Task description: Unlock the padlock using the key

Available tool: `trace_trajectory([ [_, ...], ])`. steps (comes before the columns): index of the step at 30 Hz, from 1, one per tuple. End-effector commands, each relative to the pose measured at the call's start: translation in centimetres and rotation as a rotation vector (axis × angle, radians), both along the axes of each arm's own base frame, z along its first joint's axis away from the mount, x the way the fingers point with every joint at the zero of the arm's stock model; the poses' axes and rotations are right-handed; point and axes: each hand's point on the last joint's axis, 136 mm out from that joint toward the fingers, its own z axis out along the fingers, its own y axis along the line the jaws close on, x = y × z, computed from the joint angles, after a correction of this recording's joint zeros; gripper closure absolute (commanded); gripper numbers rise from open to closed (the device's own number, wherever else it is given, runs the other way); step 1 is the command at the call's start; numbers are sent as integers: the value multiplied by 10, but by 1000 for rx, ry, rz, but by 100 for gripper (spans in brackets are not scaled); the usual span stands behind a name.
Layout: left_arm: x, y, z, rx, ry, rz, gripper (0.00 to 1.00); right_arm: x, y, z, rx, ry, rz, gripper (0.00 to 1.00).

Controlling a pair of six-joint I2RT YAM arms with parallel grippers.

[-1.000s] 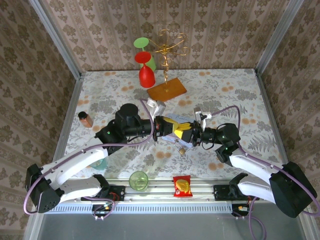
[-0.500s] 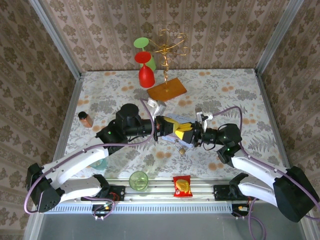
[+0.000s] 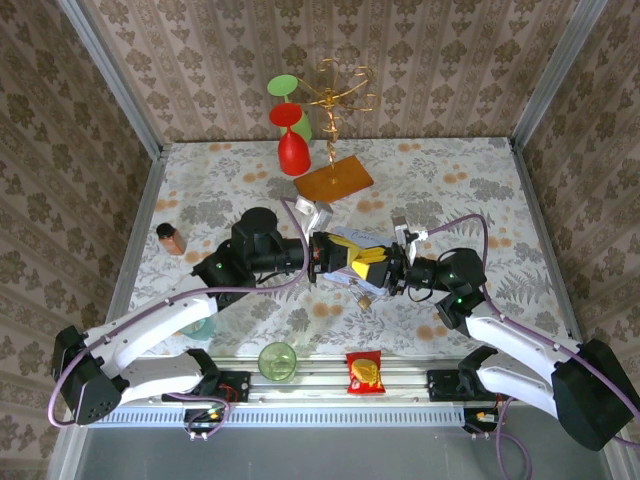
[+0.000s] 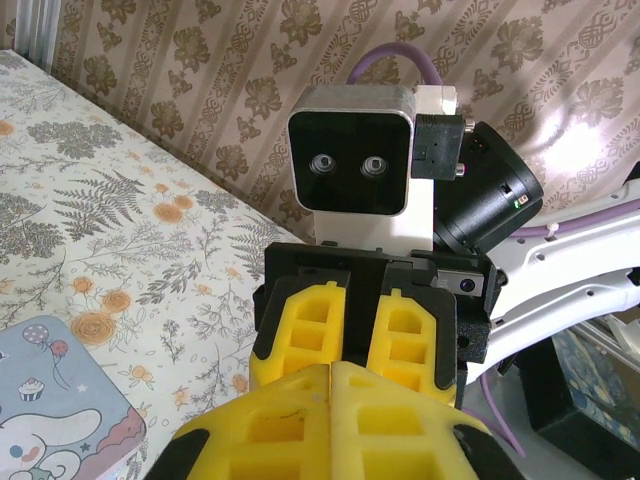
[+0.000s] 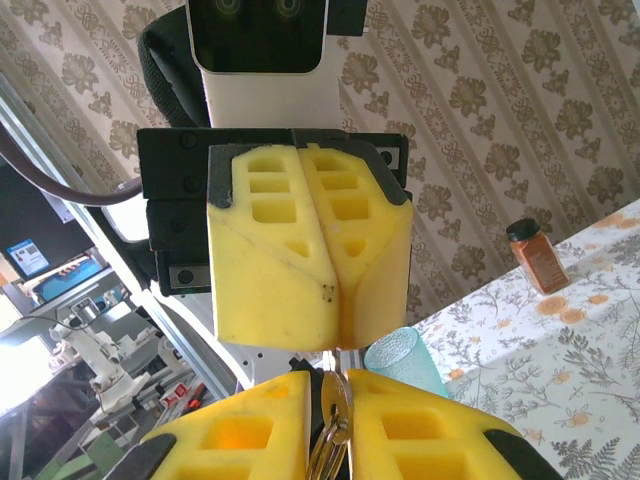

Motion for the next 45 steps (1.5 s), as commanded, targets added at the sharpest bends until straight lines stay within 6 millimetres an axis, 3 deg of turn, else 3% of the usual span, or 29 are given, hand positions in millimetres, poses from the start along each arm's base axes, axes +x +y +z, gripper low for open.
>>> trace_trajectory([
  [1, -2, -1, 2, -15, 2, -10, 100, 1, -4, 6, 22, -31, -32, 82],
  [21, 4, 5, -4, -25, 12, 35, 100, 0, -5, 3, 26, -20, -21, 93],
  [30, 2, 10, 0, -26, 7, 31, 100, -1, -5, 2, 25, -12, -18, 80],
  [45, 7, 6, -7, -28, 30, 39, 100, -2, -7, 1, 42, -19, -21, 98],
])
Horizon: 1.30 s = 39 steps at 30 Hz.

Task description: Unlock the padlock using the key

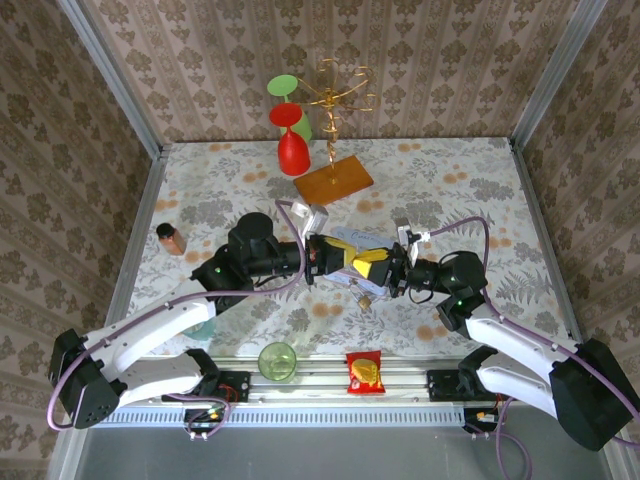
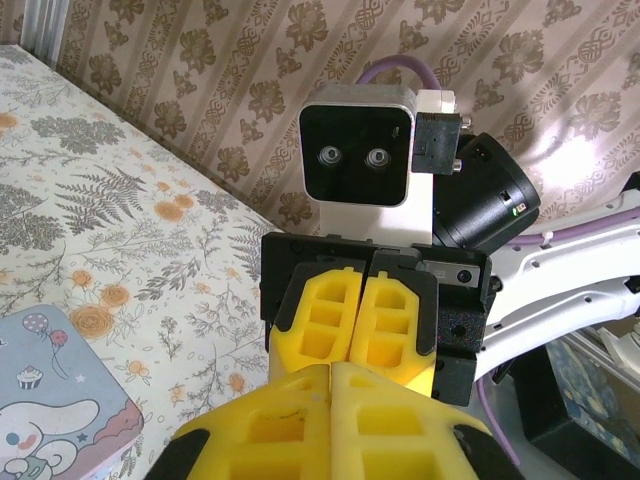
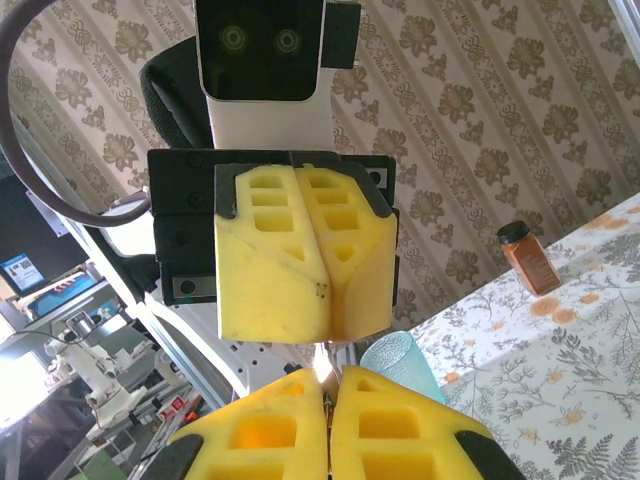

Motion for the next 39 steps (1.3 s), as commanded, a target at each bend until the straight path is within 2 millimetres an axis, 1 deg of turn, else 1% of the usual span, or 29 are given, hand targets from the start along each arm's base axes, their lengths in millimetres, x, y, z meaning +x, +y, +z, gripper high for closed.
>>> trace_trajectory([
  [1, 6, 0, -2, 0, 3, 23, 100, -4, -3, 6, 26, -37, -5, 100],
  [3, 9, 2, -4, 7, 3, 46, 88, -3, -3, 4, 25, -34, -12, 100],
  [4, 10, 3, -5, 9, 3, 56, 77, -1, -4, 2, 22, -26, -19, 100],
  [5, 11, 4, -7, 12, 1, 64, 62, 0, -5, 1, 20, -24, -28, 100],
  [6, 14, 6, -7, 11, -5, 84, 40, 2, -5, -3, 7, -9, -40, 100],
  [7, 18, 9, -6, 8, -17, 116, 2, 6, -6, -8, -12, 8, -57, 100],
  [8, 23, 13, -7, 11, -21, 158, 0, 8, -6, -12, -32, 18, -71, 100],
  [9, 31, 21, -9, 10, -15, 230, 0, 12, -6, -22, -68, 49, -92, 100],
  [12, 46, 43, -25, -35, 33, 396, 0, 26, -13, -49, -171, 128, -182, 100],
  [13, 49, 48, -32, -49, 49, 432, 0, 32, -19, -63, -220, 175, -233, 100],
  [15, 55, 52, -53, -19, 95, 478, 0, 43, -30, -89, -305, 264, -330, 100],
  [17, 59, 50, -76, 46, 138, 493, 0, 50, -40, -117, -377, 365, -406, 100],
  [19, 61, 49, -105, 129, 192, 523, 0, 49, -42, -142, -418, 447, -415, 100],
  [21, 64, 52, -125, 179, 234, 565, 0, 47, -42, -163, -456, 488, -424, 100],
  [22, 64, 53, -134, 182, 254, 587, 0, 44, -43, -174, -483, 498, -436, 100],
  [25, 62, 55, -157, 176, 321, 633, 0, 41, -51, -195, -540, 519, -488, 100],
  [27, 57, 52, -170, 188, 345, 652, 2, 41, -54, -206, -562, 530, -512, 100],
  [31, 52, 43, -190, 170, 400, 667, 9, 41, -54, -215, -560, 524, -519, 100],
  [33, 51, 38, -194, 163, 402, 670, 11, 43, -55, -218, -563, 521, -534, 100],
  [35, 50, 33, -198, 164, 398, 673, 12, 46, -54, -217, -558, 487, -537, 100],
  [39, 49, 21, -203, 156, 416, 654, 14, 60, -52, -214, -584, 431, -556, 100],
])
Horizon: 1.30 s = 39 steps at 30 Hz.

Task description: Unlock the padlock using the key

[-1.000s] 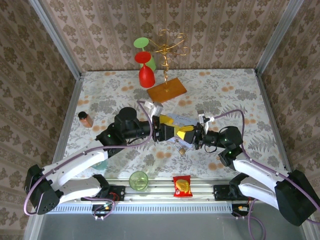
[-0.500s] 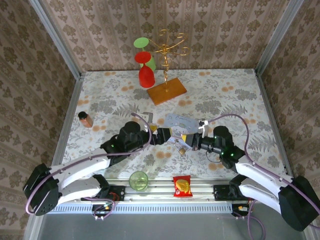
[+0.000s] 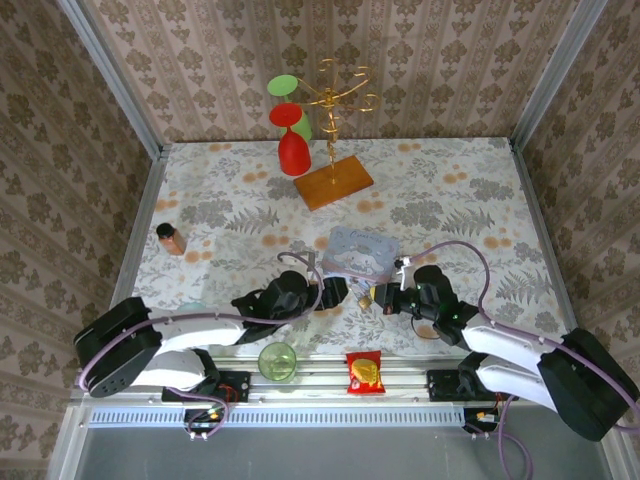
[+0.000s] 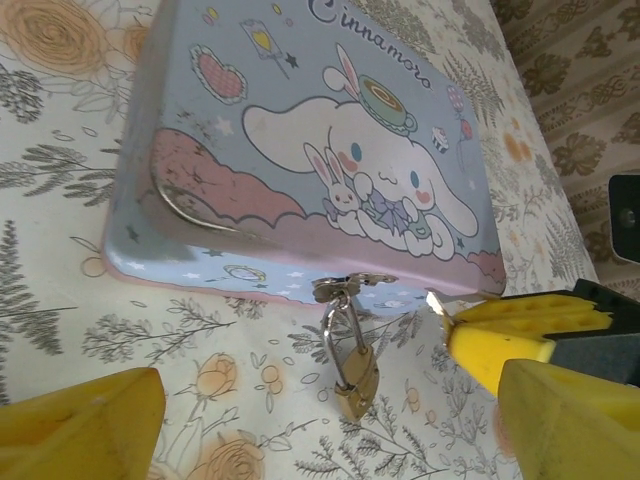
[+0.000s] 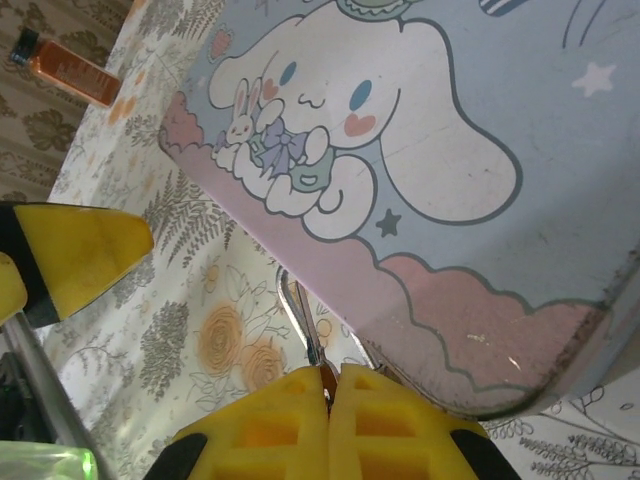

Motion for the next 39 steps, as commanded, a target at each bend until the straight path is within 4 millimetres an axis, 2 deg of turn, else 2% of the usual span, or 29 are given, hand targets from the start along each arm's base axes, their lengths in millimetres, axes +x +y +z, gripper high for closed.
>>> trace_trajectory([
  [1, 7, -12, 13, -91, -15, 33, 15, 21, -1, 15, -21, -116, -21, 100],
  [6, 5, -21, 0, -103, 9, 25, 20, 39, 3, 26, -19, -204, 3, 100],
  [10, 3, -31, -8, -81, 10, 2, 24, 43, 1, 19, -30, -195, 7, 100],
  [14, 4, -43, -18, -66, 21, -25, 24, 32, -1, 17, 18, -172, 2, 100],
  [21, 6, -70, -37, -37, 49, -97, 29, 13, -40, 21, -29, -118, -150, 100],
  [24, 6, -80, -49, 10, 67, -120, 29, 3, -49, 27, -32, -134, -168, 100],
  [27, 7, -82, -60, 87, 80, -119, 30, -5, -56, 28, -16, -137, -188, 100],
  [32, 9, -75, -75, 152, 94, -84, 37, -11, -62, 27, 11, -150, -213, 100],
  [34, 7, -77, -81, 153, 114, -90, 43, -12, -64, 25, 5, -148, -214, 100],
  [39, -6, -88, -90, 128, 150, -101, 48, -14, -63, 23, 1, -144, -205, 100],
])
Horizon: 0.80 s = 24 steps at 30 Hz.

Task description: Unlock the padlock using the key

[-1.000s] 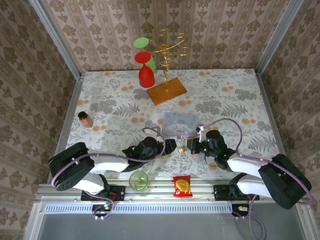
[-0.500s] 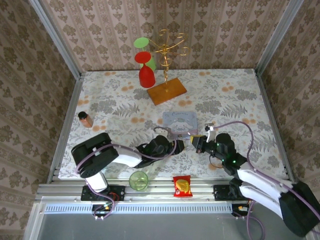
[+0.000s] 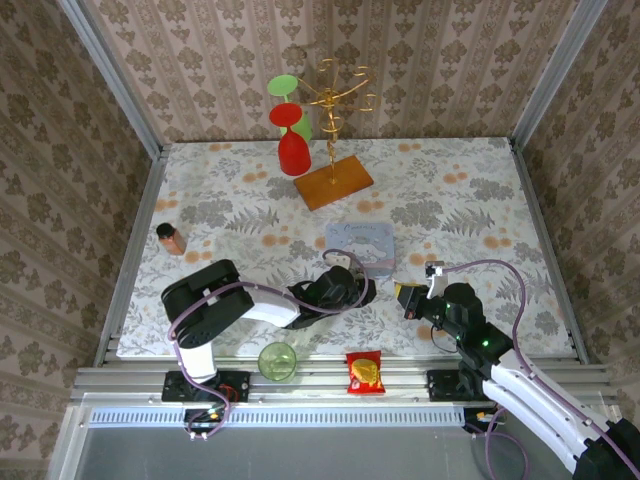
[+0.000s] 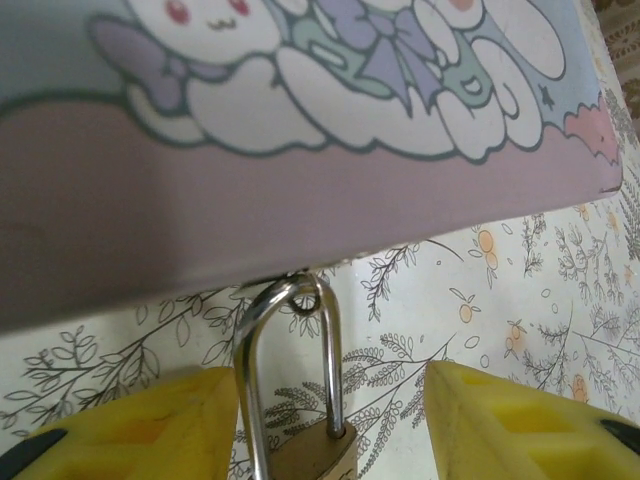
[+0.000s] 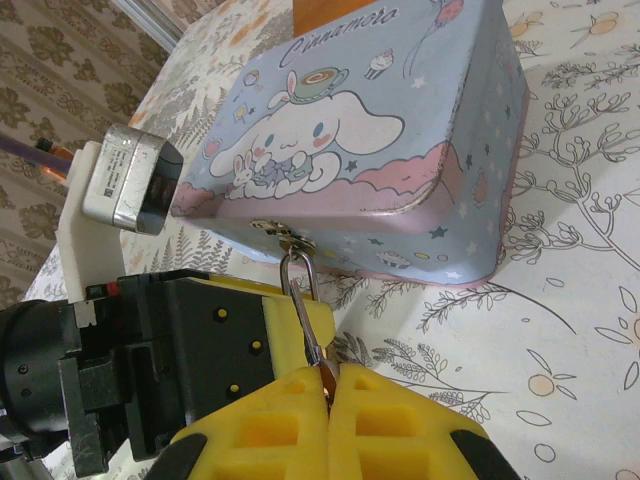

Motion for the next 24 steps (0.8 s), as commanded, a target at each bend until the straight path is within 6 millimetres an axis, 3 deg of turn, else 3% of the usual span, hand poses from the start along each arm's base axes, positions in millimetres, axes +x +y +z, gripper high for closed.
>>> trace_trajectory([
  [1, -19, -3, -27, 41, 81, -20, 49, -1, -6, -8, -15, 21, -28, 100],
  [4, -22, -1, -30, 21, 97, -1, 58, 0, -6, -8, -15, 18, -30, 100],
  [15, -41, 2, -34, 9, 144, 15, 56, -1, -5, -9, -14, 21, -22, 100],
  [24, -44, 4, -45, 18, 171, 24, 68, -1, -6, -10, -12, 25, -27, 100],
])
